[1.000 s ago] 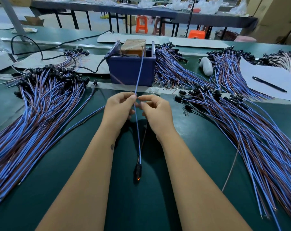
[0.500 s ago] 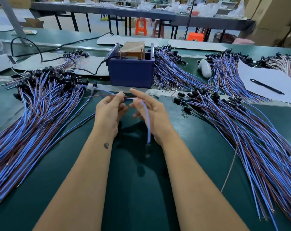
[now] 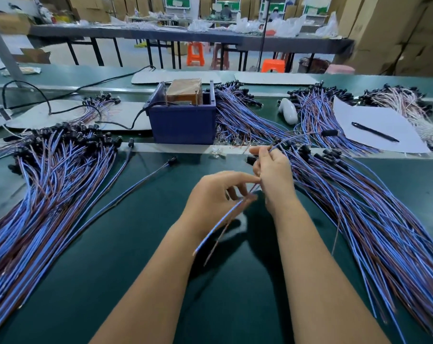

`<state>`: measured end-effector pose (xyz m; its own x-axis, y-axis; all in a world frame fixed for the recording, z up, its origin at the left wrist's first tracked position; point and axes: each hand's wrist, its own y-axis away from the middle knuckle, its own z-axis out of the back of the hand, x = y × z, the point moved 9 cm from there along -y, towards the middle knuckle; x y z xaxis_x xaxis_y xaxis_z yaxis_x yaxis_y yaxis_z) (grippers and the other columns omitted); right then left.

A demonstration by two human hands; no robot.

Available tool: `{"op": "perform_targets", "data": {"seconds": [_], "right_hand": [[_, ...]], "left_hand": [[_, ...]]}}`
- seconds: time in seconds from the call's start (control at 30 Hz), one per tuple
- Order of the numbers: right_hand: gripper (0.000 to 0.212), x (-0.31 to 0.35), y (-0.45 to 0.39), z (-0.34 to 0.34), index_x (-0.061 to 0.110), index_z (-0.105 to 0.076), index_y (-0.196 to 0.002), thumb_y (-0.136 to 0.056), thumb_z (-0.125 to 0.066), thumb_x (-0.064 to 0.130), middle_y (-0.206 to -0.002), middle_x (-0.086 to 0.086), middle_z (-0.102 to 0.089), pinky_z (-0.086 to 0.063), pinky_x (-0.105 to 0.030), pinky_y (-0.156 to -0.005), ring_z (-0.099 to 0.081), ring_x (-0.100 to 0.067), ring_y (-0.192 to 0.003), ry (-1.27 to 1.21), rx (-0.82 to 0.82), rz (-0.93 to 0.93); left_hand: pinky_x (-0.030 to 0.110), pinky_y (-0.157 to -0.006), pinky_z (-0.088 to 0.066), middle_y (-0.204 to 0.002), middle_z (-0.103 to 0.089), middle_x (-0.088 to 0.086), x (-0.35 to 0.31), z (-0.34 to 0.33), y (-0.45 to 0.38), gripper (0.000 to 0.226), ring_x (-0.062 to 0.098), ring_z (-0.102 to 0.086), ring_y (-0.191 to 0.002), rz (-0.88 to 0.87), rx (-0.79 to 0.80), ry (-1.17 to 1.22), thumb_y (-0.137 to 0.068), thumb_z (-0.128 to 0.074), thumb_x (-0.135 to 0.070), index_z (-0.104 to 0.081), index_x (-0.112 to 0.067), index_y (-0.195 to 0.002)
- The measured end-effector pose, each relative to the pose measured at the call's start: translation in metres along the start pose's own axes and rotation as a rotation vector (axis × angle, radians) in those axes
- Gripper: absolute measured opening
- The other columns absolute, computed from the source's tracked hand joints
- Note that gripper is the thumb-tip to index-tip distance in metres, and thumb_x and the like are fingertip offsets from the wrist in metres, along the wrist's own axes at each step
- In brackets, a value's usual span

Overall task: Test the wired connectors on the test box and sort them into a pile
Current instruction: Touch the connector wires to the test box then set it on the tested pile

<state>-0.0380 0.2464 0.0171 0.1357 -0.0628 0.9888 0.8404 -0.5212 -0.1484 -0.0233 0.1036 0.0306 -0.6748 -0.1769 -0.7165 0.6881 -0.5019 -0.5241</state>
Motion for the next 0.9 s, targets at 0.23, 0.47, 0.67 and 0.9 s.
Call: {"op": "perform_targets", "data": {"seconds": [0.23,0.47,0.67,0.9], "right_hand": [[0.03,0.018,-0.027,0.066,0.012,-0.052,-0.079,-0.102,-0.044,0.031,-0.073,-0.004,-0.053,-0.034,-0.031,-0.057,-0.051,-0.022,-0.068,0.998,0.111,0.056],[0.045,0.035,-0.035,0.115,0.021,-0.054,-0.129,-0.091,-0.062,0.044,-0.12,-0.012,-0.062,-0.044,-0.04,-0.085,-0.055,-0.034,-0.108,1.266,-0.023,0.034],[0.06,0.051,-0.014,0.069,0.019,-0.042,-0.137,-0.088,-0.061,0.047,-0.127,-0.015,-0.051,-0.035,-0.043,-0.095,-0.045,-0.033,-0.116,1.384,-0.186,0.213],[0.042,0.001,0.029,-0.065,0.017,-0.051,-0.134,-0.093,-0.054,0.029,-0.127,-0.01,-0.052,-0.037,-0.044,-0.104,-0.046,-0.029,-0.118,0.755,0.221,0.134]], "left_hand": [[0.035,-0.074,-0.054,-0.076,-0.065,-0.017,0.025,-0.011,0.002,0.021,0.006,-0.057,-0.067,0.19,0.112,-0.156,-0.086,-0.065,-0.016,-0.073,-0.033,-0.096],[0.032,-0.081,-0.05,-0.083,-0.067,-0.015,0.027,0.001,0.003,0.02,0.009,-0.059,-0.08,0.275,0.027,-0.247,-0.089,-0.06,-0.018,-0.072,-0.034,-0.095],[0.04,-0.087,-0.04,-0.126,-0.06,0.005,0.042,0.074,0.013,0.032,0.032,-0.049,-0.111,0.445,-0.328,-0.66,-0.087,-0.056,-0.009,-0.07,-0.017,-0.115],[0.044,-0.088,-0.039,-0.13,-0.053,0.02,0.072,0.1,0.034,0.042,0.039,-0.044,-0.118,0.749,-0.273,-0.778,-0.092,-0.046,-0.007,-0.052,-0.007,-0.133]]}}
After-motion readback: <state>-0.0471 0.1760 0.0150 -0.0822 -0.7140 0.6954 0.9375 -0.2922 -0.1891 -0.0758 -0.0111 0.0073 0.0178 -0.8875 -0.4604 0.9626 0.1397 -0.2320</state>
